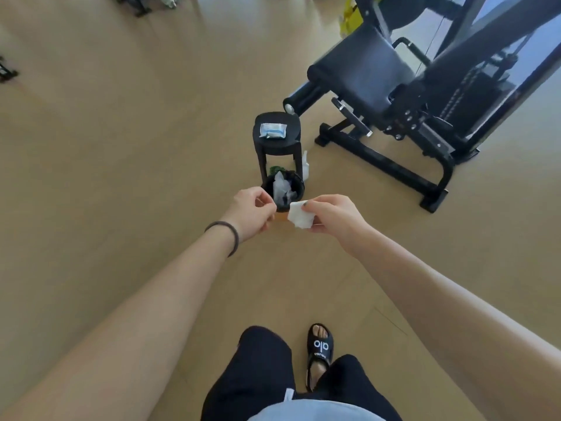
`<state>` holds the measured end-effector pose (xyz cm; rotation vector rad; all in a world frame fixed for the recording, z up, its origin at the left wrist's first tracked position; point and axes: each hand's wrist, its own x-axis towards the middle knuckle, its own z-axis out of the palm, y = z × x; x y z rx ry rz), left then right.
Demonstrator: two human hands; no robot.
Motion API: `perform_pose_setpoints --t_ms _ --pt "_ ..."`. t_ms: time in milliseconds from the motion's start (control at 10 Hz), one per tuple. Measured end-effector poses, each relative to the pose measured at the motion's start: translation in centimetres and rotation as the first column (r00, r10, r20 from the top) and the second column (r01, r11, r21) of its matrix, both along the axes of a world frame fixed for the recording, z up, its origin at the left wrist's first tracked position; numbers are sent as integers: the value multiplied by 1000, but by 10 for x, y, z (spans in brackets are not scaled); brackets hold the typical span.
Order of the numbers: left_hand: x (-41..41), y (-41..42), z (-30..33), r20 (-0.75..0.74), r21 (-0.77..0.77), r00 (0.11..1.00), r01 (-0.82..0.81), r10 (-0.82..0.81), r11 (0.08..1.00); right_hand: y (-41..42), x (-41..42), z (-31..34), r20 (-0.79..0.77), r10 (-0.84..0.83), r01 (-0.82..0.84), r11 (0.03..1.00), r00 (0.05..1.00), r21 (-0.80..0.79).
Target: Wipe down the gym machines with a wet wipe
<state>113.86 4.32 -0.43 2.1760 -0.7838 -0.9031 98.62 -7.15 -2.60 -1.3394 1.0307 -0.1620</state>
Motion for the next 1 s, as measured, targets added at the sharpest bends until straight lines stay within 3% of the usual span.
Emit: perform_pose_setpoints --t_ms 200,600,900,1000 --pt "86 -80 -41 -29 26 998 -56 56 998 -87 92 -38 -115 41 -44 999 993 -20" --pt "265 -255 -154 -137 168 990 -13 36 986 -225 271 -162 -332 52 -44 998 942 33" --pt "294 -315 -189 -195 232 976 -52 99 971 -282 304 -210 -455 226 -177 973 861 148" --pt "300 -329 -177 -186 181 976 -76 110 980 -315 304 -196 -400 116 -72 990 909 124"
